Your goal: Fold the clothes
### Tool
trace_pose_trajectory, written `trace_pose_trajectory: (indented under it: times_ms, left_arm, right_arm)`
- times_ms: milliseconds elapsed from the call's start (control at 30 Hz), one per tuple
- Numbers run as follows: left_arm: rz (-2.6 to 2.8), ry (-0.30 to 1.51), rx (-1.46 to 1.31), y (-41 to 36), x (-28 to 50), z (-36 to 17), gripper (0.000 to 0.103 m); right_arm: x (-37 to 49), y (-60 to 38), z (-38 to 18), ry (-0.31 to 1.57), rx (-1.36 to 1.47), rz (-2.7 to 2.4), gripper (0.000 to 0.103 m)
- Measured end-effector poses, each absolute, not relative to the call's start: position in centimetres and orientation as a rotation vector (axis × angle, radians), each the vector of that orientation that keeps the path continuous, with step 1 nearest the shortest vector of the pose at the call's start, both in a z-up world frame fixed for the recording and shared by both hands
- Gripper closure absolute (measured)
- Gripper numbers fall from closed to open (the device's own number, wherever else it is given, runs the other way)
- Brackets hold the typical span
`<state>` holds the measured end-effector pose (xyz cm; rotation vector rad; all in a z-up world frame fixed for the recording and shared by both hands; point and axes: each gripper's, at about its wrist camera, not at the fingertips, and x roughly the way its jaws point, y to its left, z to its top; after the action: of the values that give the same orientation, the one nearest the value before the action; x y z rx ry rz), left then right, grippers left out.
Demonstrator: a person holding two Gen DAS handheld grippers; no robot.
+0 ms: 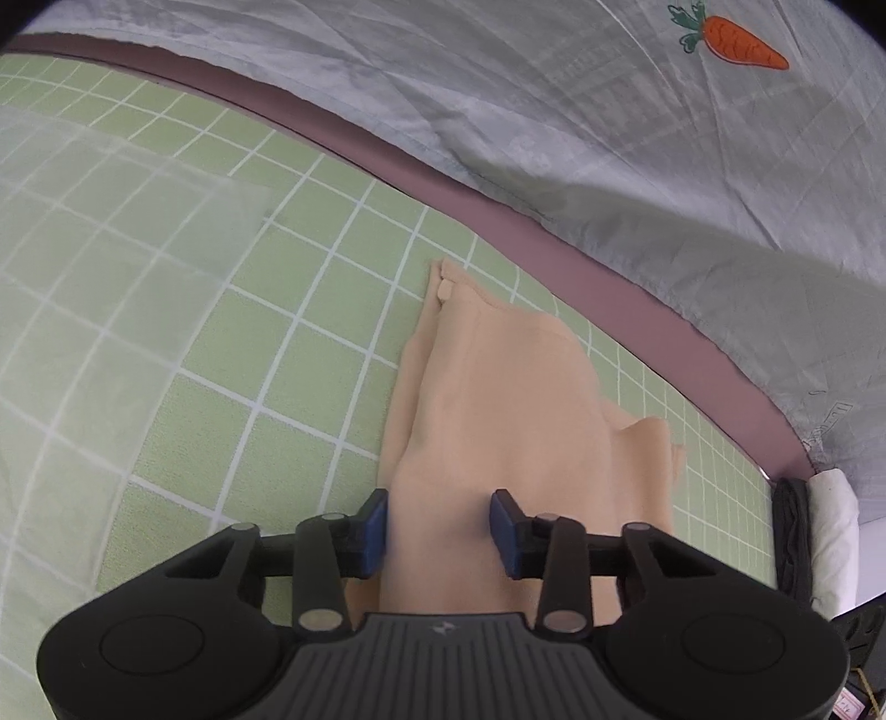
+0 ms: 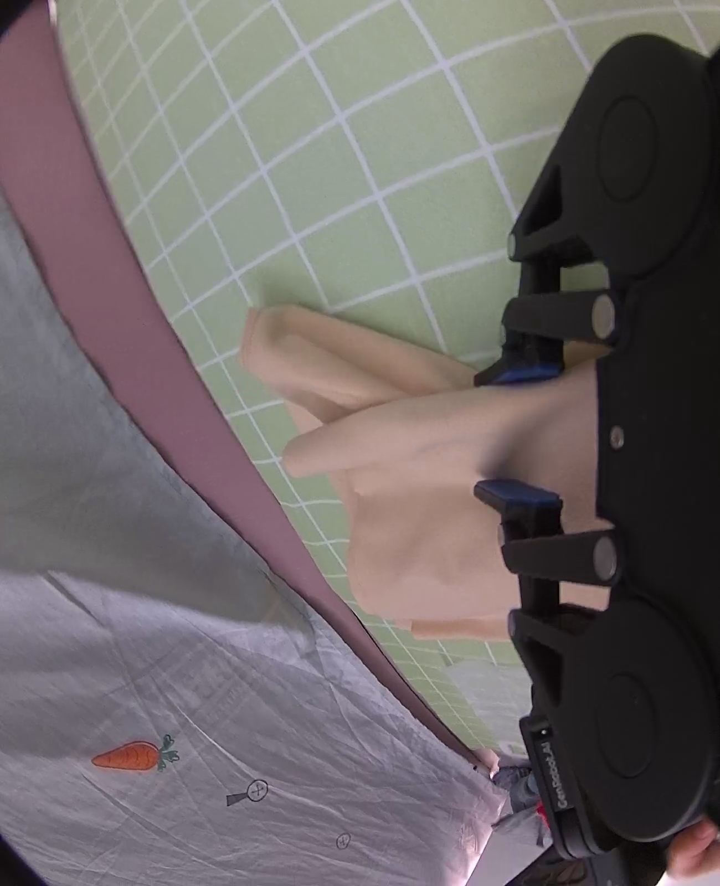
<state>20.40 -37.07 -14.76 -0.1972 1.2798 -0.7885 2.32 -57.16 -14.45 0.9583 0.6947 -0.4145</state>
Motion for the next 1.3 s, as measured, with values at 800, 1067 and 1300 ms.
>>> trace_pose_trajectory:
  times_ms: [800, 1067, 1300]
  left_arm:
    - [-0.846, 1.237, -0.166, -26.7, -2.6, -7.1, 0.090]
    - [-0.936, 1.272, -0.103, -25.7, -7.1, -7.7, 0.090]
    - [-1.070, 1.303, -0.080, -27.7, -9.5, -6.9, 0.090]
  right_arm:
    - [-21.0, -45.4, -6.9, 0.586, 0.960, -0.416, 0.081]
    - [-27.4, -42.2, -6.6, 0.569, 0.928, -0.506, 0.081]
    - [-32.7, -41.5, -5.2, 0.520, 0.960, -0.641, 0.081]
